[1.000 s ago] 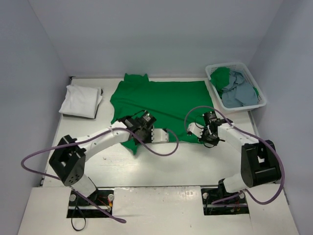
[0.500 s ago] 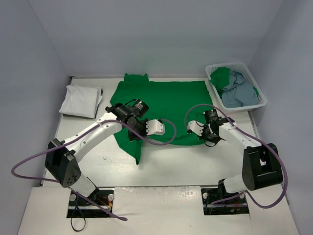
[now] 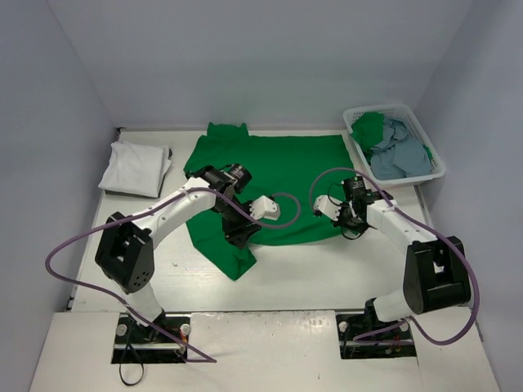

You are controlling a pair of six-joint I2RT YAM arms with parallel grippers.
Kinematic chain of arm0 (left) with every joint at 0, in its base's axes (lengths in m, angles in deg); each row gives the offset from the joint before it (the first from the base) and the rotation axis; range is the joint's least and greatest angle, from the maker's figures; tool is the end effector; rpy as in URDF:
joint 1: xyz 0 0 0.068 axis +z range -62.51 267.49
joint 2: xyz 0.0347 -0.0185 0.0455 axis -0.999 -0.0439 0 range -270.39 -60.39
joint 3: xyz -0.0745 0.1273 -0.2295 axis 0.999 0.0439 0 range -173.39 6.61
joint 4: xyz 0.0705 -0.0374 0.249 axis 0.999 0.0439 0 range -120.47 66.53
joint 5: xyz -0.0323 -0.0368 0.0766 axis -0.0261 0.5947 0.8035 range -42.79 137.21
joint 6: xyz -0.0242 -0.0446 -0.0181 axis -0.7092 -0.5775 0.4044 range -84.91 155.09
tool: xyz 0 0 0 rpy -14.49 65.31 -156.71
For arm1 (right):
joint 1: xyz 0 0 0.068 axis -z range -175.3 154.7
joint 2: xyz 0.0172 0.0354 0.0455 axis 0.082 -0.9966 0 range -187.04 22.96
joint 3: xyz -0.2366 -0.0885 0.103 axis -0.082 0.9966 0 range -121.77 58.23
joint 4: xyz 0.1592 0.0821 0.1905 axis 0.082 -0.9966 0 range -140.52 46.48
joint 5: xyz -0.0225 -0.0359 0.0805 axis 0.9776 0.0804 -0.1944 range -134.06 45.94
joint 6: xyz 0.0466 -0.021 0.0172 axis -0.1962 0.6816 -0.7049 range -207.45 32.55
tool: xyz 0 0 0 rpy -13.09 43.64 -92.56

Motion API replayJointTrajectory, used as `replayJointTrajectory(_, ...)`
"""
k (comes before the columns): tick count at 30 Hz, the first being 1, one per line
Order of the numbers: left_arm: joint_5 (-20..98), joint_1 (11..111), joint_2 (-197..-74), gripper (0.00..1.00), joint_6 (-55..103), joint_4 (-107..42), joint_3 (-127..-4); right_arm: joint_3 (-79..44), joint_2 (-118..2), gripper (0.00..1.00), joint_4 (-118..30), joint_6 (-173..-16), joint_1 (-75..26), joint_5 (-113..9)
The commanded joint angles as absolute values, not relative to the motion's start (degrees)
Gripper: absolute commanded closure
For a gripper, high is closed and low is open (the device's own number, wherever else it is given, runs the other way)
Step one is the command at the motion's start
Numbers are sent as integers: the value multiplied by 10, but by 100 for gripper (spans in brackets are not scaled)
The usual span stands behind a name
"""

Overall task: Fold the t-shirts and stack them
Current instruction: Flatten out the crumpled T-shirt at the center of the board, then pick up the flattened T-shirt from the center of the board.

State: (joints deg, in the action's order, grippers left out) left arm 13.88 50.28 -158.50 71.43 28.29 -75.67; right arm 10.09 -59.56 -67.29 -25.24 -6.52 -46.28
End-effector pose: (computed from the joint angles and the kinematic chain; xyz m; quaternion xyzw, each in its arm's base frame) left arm 0.2565 -0.2194 0.2658 0.5991 0.7374 -0.2851 0.1264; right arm 0.2741 0.0557 0.1933 -0.5791 0.7675 -0.1013 0.2556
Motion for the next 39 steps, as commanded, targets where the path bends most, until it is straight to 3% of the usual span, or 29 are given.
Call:
replayJointTrajectory(1, 67, 498, -1563, 58, 708, 302, -764, 82, -606, 100, -682, -247, -62, -449)
replayJointTrajectory(6, 69, 497, -1525, 58, 705, 318, -750, 75, -620, 100, -682, -252, -62, -449)
replayJointTrajectory(12, 155, 471, -1455, 62, 715, 275, -624, 79, -622, 100, -682, -255, -64, -450)
replayJointTrajectory(16, 200, 461, -1430, 57, 718, 237, -556, 77, -630, 100, -682, -259, -64, -448)
replayJointTrajectory(18, 201, 456, -1421, 47, 708, 203, -531, 75, -633, 100, -682, -264, -65, -450)
replayJointTrajectory(21, 202, 453, -1412, 46, 679, 138, -505, 74, -635, 100, -682, -270, -68, -452)
replayJointTrajectory(29, 171, 446, -1423, 46, 597, 5, -465, 76, -633, 100, -683, -274, -72, -447)
replayJointTrajectory(39, 180, 411, -1492, 46, 617, 12, -467, 79, -628, 100, -685, -269, -66, -445)
